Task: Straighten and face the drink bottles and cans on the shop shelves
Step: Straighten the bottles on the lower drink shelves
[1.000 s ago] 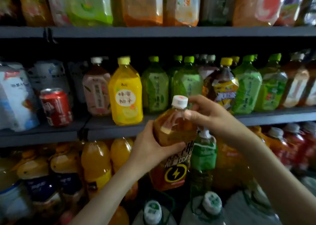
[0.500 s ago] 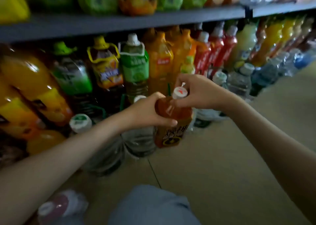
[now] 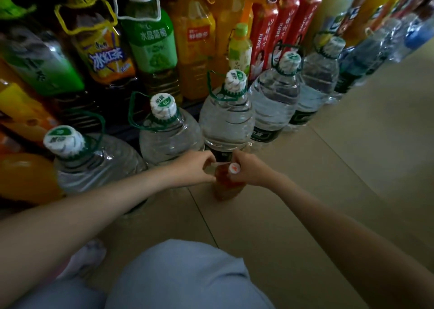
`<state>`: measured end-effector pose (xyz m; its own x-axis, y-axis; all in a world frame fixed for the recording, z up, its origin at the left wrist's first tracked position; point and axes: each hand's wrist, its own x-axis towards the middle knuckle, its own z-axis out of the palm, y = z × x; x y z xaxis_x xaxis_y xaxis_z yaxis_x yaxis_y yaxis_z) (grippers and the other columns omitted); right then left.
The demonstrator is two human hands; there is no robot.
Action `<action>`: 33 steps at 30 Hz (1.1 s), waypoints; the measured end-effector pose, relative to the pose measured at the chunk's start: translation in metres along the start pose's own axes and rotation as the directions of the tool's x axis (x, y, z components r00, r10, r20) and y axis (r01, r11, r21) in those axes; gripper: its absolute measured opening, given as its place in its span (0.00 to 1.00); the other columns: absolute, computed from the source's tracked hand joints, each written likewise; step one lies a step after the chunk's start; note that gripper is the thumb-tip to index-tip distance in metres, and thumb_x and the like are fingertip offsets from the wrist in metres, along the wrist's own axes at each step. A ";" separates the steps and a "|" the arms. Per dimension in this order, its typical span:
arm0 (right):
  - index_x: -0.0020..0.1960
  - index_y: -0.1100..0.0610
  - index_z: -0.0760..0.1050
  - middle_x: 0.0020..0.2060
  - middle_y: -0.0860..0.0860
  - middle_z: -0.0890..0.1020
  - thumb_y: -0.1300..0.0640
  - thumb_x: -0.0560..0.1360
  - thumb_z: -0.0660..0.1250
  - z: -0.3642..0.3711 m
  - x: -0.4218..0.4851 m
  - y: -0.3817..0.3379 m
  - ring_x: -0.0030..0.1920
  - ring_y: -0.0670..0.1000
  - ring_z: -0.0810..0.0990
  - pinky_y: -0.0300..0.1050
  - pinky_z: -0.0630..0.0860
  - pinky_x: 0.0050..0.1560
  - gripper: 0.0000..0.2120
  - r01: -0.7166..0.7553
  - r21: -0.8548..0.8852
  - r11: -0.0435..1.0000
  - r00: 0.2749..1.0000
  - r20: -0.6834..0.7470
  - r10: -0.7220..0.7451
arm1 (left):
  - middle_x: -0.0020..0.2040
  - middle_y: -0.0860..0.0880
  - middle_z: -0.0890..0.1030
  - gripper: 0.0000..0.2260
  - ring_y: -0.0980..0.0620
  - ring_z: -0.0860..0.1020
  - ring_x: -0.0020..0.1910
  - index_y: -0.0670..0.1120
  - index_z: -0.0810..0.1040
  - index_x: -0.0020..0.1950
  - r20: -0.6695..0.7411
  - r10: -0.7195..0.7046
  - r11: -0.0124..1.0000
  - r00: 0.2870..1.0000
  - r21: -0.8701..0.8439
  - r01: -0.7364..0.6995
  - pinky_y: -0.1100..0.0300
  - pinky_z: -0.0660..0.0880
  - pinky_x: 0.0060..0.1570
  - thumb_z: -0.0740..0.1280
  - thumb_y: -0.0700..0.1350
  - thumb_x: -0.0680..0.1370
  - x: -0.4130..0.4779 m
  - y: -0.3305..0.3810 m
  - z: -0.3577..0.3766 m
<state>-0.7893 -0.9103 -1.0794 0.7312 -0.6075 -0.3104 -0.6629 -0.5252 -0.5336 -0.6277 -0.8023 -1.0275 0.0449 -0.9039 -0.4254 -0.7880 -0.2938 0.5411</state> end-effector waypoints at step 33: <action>0.63 0.64 0.69 0.55 0.61 0.79 0.45 0.77 0.64 -0.391 0.188 -0.289 0.58 0.61 0.76 0.46 0.70 0.48 0.25 0.396 0.086 0.914 0.527 -0.837 -0.150 | 0.63 0.45 0.74 0.24 0.46 0.72 0.62 0.49 0.70 0.70 -0.903 0.399 0.912 0.159 0.408 0.031 0.55 0.70 0.59 0.70 0.46 0.75 -0.039 0.065 -0.375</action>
<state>-0.5232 -1.1052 -0.6760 0.3496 -0.7401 0.5745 -0.3032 -0.6696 -0.6781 -0.4500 -0.9027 -0.7040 0.2474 -0.5420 0.8031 -0.9682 -0.1693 0.1839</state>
